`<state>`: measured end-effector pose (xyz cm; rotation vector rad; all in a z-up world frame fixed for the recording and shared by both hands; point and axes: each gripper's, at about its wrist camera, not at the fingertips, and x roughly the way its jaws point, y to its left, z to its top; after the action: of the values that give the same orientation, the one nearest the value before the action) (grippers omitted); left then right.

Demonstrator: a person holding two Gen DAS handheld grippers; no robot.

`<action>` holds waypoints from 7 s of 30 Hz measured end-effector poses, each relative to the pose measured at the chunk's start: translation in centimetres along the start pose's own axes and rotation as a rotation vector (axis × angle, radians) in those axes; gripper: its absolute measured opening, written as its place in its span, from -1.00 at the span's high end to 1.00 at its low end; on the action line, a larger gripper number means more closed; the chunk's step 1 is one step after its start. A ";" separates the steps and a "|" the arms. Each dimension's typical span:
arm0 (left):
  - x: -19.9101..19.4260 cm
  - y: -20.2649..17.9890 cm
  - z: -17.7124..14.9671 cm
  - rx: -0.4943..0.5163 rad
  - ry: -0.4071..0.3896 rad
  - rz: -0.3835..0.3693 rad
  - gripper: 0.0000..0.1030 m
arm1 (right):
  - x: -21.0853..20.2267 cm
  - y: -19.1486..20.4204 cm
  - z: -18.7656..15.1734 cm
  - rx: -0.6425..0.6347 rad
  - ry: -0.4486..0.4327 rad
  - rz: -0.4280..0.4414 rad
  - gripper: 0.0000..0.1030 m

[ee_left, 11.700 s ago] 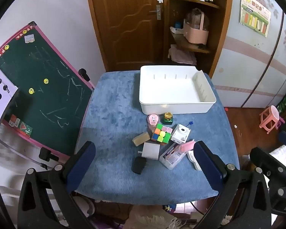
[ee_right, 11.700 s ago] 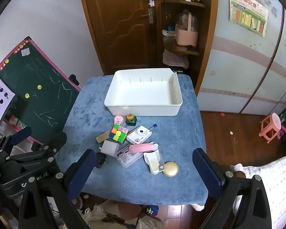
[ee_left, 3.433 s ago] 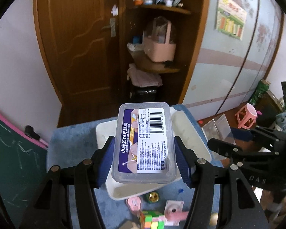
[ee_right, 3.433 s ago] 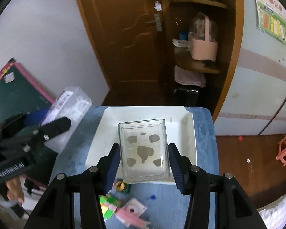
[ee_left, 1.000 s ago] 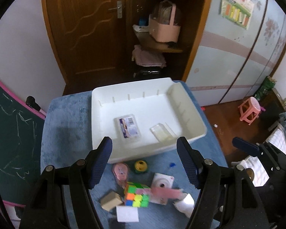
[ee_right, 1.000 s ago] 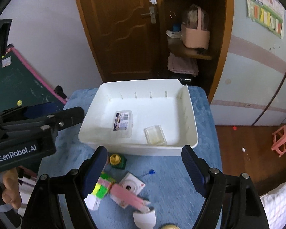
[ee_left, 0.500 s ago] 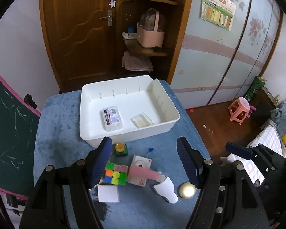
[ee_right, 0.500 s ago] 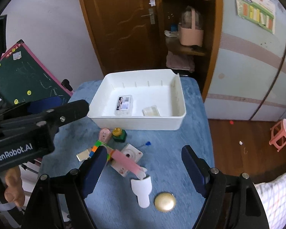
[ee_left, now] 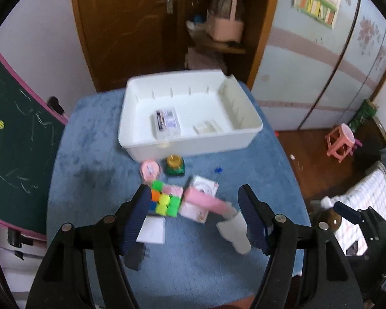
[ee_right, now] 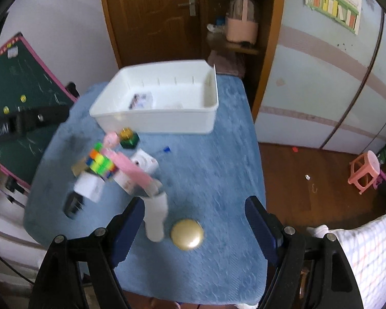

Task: Organize rigid objects
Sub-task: 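Grasp the white plastic piece with the left tool while the right tool grasps the gold compact, then carry the white piece and gold compact into the tray and release both, then lift both tools away from the white tray, then grasp the Rubik's cube with the left tool while the right tool grasps the pink hair roller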

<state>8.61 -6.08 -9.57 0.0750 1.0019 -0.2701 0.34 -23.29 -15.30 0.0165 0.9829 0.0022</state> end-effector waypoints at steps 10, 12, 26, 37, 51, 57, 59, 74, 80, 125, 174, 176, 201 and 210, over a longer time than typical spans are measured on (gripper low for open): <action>5.4 -3.2 -4.0 0.054 0.233 -0.073 -0.42 | 5.3 -1.1 -4.8 0.038 0.072 0.110 -0.57; 6.4 -3.8 -4.6 0.056 0.265 -0.085 -0.42 | 6.3 -1.6 -5.8 0.063 0.092 0.129 -0.57; 14.4 -5.1 -7.3 -0.087 0.400 -0.110 -0.42 | 10.7 -0.7 -9.2 0.012 0.145 0.082 -0.57; 16.2 -4.2 -7.5 -0.237 0.435 -0.114 -0.42 | 11.4 0.1 -9.4 -0.013 0.106 0.032 -0.57; 16.8 -4.5 -7.1 -0.243 0.446 -0.066 -0.21 | 12.7 1.1 -8.1 -0.048 0.060 -0.015 -0.50; 16.4 -4.8 -7.2 -0.175 0.461 -0.098 -0.20 | 12.6 1.1 -7.8 -0.054 0.050 0.011 -0.07; 15.9 -4.8 -7.3 -0.138 0.462 -0.110 -0.19 | 12.4 1.1 -7.7 -0.056 0.055 0.024 -0.07; 6.4 -1.6 -3.6 0.038 0.306 -0.168 -0.19 | 6.6 3.5 -6.3 -0.077 -0.019 0.105 -0.07; 2.9 -0.5 -0.3 0.050 0.210 -0.168 -0.19 | 4.2 4.4 -3.0 -0.076 -0.102 0.127 -0.07; 21.6 2.4 23.1 0.195 0.118 0.062 -0.20 | 17.9 1.5 24.0 0.146 0.054 -0.073 -0.07; 5.8 3.3 14.3 0.073 0.058 -0.104 -0.44 | 5.7 4.2 13.9 0.086 -0.041 0.111 -0.49; 4.4 3.1 13.7 0.075 0.033 -0.109 -0.44 | 4.7 3.9 13.6 0.087 -0.053 0.114 -0.49; -3.4 2.9 5.8 0.076 -0.093 -0.058 -0.44 | 0.7 0.5 6.9 0.112 -0.063 0.146 -0.49; -0.7 4.0 2.7 0.091 0.010 -0.018 -0.44 | 2.1 1.4 4.7 0.044 -0.030 0.160 -0.49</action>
<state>11.53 -2.57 -7.80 0.1505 1.0005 -0.3327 5.41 -21.95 -14.40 0.1357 0.9489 0.1272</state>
